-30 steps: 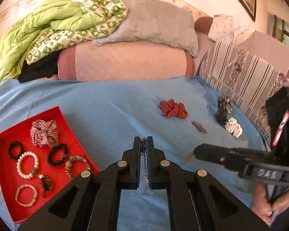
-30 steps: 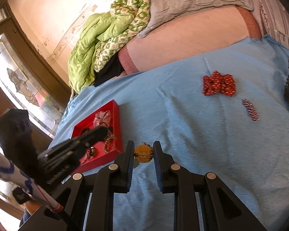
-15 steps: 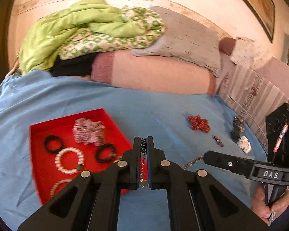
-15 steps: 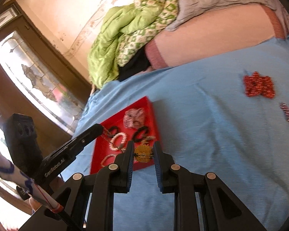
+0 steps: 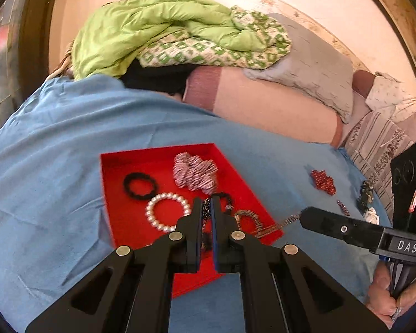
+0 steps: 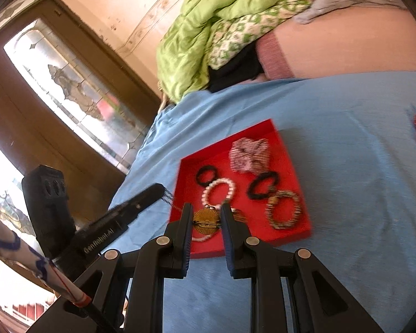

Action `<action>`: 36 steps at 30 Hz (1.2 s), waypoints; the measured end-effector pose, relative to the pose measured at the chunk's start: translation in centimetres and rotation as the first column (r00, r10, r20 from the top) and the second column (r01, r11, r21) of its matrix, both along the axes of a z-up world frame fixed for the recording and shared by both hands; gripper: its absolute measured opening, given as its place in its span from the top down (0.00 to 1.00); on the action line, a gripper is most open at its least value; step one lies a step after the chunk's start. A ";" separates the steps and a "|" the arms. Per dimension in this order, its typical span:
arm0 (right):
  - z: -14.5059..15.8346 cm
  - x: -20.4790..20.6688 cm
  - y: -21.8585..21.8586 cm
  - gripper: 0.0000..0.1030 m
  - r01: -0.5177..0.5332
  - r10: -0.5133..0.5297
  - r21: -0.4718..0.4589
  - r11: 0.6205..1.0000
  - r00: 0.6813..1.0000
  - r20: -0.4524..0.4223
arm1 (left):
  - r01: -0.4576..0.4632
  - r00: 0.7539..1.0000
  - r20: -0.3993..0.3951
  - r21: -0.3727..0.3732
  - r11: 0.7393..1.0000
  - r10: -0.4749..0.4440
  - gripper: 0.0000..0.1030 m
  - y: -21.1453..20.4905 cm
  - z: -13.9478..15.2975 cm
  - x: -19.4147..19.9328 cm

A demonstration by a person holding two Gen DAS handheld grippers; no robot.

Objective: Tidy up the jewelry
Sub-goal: 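Carry the gold coin pendant over the red tray with both tools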

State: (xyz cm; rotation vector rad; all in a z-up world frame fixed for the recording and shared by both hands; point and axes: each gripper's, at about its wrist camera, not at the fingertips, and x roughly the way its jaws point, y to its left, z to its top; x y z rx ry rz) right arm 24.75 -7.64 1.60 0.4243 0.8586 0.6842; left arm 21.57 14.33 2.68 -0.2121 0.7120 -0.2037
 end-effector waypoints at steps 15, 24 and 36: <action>-2.9 1.4 3.0 0.79 -0.053 0.052 -0.025 0.998 0.998 -0.047 | -0.005 0.999 -0.053 -0.021 1.000 0.004 0.95 1.2 -1.8 -0.2; -5.5 2.4 2.1 0.79 -0.034 0.028 -0.066 0.997 0.995 -0.096 | 0.053 0.994 -0.098 -0.002 0.999 -0.053 0.95 -1.1 -3.5 0.4; -7.6 3.5 1.8 0.79 -0.005 -0.010 -0.113 0.994 0.991 -0.135 | 0.064 0.985 -0.164 0.044 0.997 -0.056 0.95 -2.4 -6.5 1.8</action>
